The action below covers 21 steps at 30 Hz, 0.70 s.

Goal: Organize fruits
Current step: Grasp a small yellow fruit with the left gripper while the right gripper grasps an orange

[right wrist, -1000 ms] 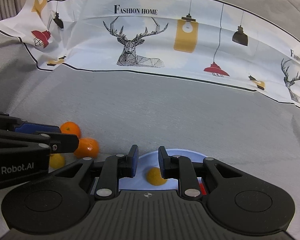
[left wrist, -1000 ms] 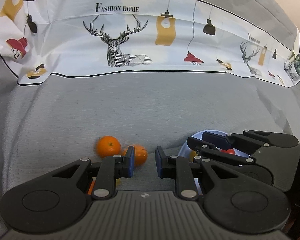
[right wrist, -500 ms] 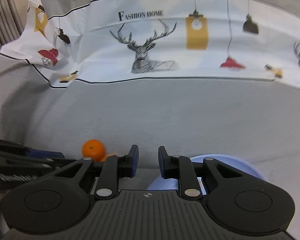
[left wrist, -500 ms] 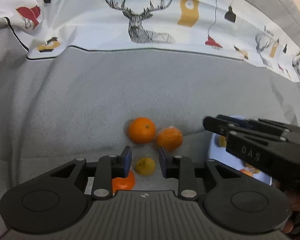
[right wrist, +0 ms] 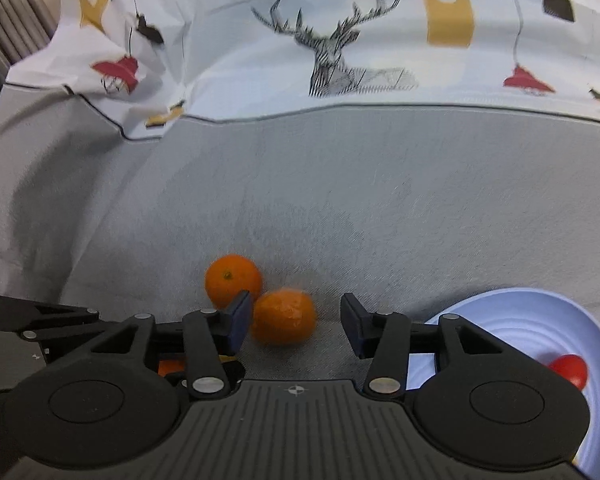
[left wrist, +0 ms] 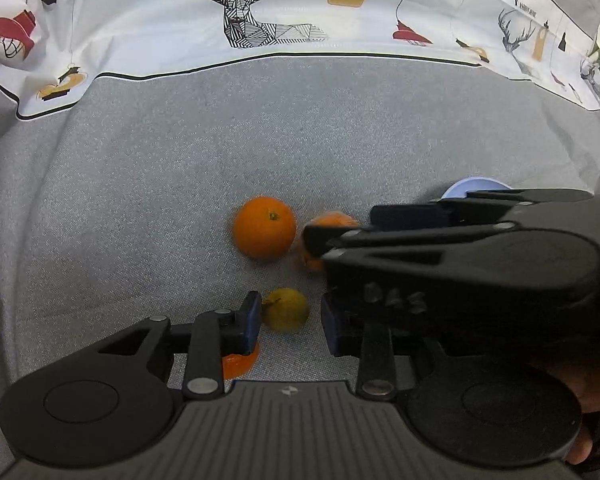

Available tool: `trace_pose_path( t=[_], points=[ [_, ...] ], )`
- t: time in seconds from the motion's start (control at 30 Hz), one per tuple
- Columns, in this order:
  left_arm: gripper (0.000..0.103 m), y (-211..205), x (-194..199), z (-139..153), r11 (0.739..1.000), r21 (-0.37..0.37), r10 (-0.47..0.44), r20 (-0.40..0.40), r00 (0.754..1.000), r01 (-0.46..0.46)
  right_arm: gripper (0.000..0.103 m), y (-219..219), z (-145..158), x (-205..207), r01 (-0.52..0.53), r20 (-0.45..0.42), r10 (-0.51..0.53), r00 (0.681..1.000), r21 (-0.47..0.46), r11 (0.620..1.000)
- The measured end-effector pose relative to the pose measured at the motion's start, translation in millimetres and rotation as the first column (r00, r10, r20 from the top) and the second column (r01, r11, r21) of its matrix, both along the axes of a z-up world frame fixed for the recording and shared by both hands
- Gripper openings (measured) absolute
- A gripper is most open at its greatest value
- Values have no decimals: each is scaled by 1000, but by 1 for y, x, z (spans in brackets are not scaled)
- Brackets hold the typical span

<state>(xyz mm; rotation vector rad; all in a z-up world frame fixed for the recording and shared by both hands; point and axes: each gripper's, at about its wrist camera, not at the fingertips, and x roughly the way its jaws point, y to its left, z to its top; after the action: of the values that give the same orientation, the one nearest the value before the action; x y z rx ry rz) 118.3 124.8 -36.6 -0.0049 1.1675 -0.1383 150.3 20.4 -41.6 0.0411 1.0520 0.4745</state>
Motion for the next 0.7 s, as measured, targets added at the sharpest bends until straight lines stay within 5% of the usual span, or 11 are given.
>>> trace_pose_path(
  t=[0.27,0.33,0.7],
  points=[
    [29,-3,1,-3,1000,12,-8,3,1000,8,50,13,-13,4,-40,-26,39,999,-35,999],
    [28,-3,1,-2,1000,12,-5,4,1000,5,43,12,-13,4,-45,-23,44,999,-31,998],
    [28,9,5,4,997,19,75,28,997,-76,42,-12,5,4,30,63,-27,998,-51,998]
  ],
)
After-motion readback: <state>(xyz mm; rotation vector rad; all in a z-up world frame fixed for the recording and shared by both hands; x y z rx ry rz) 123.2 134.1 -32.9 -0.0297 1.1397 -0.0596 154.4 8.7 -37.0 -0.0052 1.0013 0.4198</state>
